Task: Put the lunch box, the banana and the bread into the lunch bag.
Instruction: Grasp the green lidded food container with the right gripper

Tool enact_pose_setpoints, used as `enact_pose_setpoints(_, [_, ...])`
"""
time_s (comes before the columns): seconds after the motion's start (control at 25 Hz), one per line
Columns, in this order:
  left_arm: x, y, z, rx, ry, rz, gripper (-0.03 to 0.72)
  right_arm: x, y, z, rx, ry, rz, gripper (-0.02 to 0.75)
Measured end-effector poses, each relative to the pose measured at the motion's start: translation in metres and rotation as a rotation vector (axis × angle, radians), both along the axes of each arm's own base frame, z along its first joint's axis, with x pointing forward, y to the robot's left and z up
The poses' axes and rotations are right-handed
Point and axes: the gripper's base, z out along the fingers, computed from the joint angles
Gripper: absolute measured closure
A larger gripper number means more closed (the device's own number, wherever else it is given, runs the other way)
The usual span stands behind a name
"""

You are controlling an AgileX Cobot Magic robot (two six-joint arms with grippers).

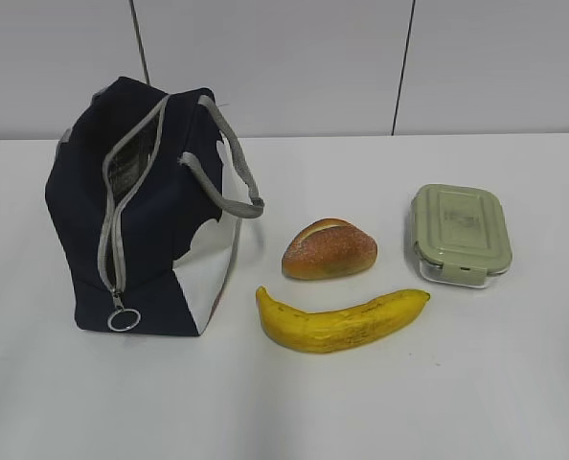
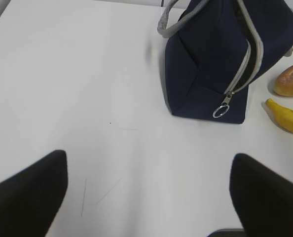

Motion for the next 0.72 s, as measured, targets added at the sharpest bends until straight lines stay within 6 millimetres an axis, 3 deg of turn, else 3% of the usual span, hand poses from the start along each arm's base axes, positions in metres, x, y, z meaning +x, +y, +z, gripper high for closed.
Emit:
enact_pose_setpoints(0.36, [0.0,0.0,0.0,0.0,0.0,0.0,0.052,0.0,0.0,0.0,0.0,0.0,0.0,0.3])
enact_pose_setpoints(0.72, [-0.0018,-0.0019,0.0058,-0.019,-0.026,-0.013,0.126,0.0,0.0,0.0,0.0,0.0,0.0,0.3])
